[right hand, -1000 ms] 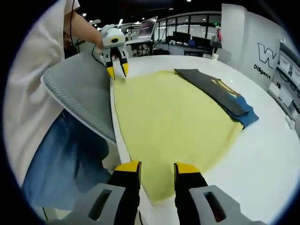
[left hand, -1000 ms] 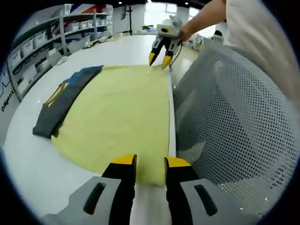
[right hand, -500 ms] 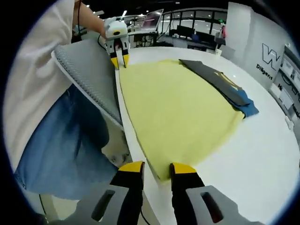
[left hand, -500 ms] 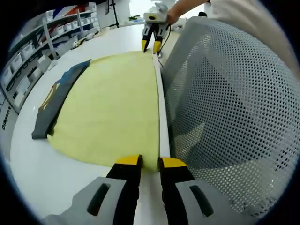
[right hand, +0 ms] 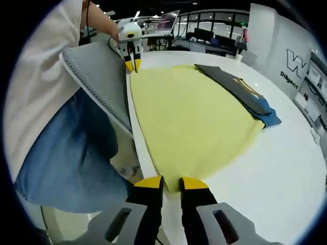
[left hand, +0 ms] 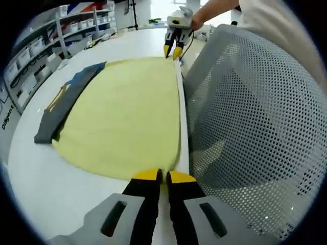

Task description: Fold the garment on the visible template until the final outline fits inside the template.

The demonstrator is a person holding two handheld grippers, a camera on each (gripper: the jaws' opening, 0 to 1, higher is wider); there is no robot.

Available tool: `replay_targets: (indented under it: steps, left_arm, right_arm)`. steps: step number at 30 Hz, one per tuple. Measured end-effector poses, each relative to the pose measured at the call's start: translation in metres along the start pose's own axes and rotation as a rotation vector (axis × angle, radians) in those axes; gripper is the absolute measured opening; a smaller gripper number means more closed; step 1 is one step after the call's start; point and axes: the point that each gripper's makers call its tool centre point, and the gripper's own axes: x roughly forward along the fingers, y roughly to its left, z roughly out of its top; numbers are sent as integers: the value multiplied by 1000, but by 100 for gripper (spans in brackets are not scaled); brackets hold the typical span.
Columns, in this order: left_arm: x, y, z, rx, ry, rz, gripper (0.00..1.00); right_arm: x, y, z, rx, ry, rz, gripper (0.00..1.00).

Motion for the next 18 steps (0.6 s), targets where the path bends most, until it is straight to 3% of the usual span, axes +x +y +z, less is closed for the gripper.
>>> replay_targets:
  steps: [3, 9, 14, 18]
  left_arm:
    - [0, 0, 0, -3, 4, 2, 1]
    - [-2, 0, 1, -5, 22, 1, 0]
    - [-13, 4, 10, -31, 8, -8, 0]
    - [-29, 16, 27, -70, -20, 6, 0]
  right_arm:
    - [-1, -1, 0, -18, 4, -5, 0]
    - [-2, -4, 1, -7, 18, 17, 0]
    - [-12, -7, 7, 6, 15, 60, 0]
    - [-21, -14, 15, 13, 11, 83, 0]
